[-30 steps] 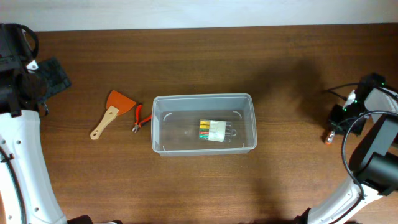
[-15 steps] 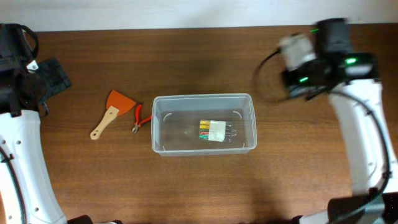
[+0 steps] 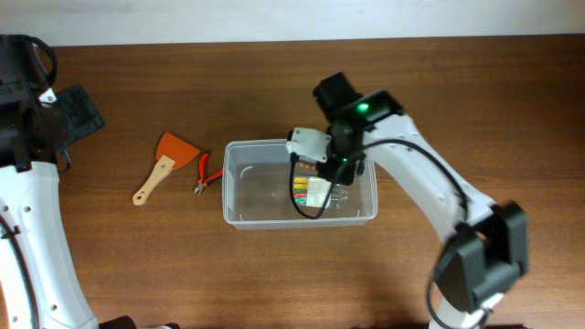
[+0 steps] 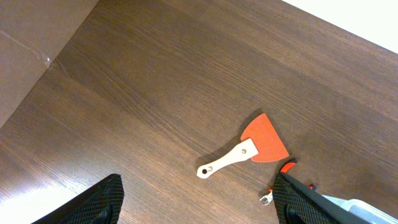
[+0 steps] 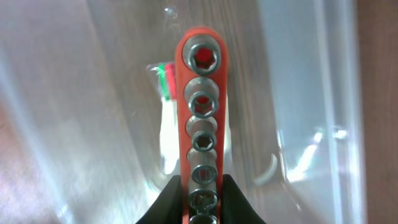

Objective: Pack container
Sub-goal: 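Place the socket strip into the container and release it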

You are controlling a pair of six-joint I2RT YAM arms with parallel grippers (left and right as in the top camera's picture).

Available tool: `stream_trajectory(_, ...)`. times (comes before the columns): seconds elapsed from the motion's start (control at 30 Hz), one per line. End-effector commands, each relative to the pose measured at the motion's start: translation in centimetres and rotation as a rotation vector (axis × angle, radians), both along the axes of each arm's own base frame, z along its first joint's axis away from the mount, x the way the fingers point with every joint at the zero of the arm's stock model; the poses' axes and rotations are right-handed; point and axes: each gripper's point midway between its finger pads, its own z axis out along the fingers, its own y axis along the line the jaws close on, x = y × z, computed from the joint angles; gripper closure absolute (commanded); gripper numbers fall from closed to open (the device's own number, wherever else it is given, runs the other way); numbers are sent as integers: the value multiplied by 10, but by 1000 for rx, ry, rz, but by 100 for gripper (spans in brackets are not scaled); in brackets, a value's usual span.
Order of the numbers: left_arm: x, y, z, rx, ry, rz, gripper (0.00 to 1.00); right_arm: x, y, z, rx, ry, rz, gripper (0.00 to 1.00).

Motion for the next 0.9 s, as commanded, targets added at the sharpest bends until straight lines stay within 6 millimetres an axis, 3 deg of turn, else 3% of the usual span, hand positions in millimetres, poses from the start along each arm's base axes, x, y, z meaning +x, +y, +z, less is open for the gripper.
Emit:
stream_trajectory(0.0,-1,0,-2,-12,7,3,21,3,1,-26,-16,42,22,84)
stream_trajectory(0.17,-3,-1,-4,-15,20,3,21,8,3,-41,-22,54,21,82)
stream_trajectory(0.27,-4,-1,-4,-16,22,3,21,9,3,-41,-21,51,20,74)
stream_trajectory(0.3,-4,-1,-4,-15,22,4,21,8,3,-41,-22,53,19,69)
stream_trajectory(0.33,-4,-1,-4,-15,21,4,21,8,3,-41,-23,56,15,56)
stream_trajectory(0.4,-4,-1,-4,-15,21,3,21,8,-1,-42,-37,60,-22,20)
stream_trajectory(0.43,-4,-1,-4,-15,22,3,21,9,-2,-41,-38,63,-47,7)
stream_trajectory(0.47,-4,-1,-4,-15,22,2,21,10,-4,-40,-38,65,-74,1)
stream_trajectory(0.53,-3,-2,-5,-9,27,-14,21,12,-7,-32,-33,63,-111,1)
stream_trajectory(0.7,0,-11,-6,19,60,-166,21,26,-19,19,-6,-29,-177,1)
stream_trajectory(0.87,3,-20,-7,8,60,-228,21,59,-61,111,56,-243,-475,1)
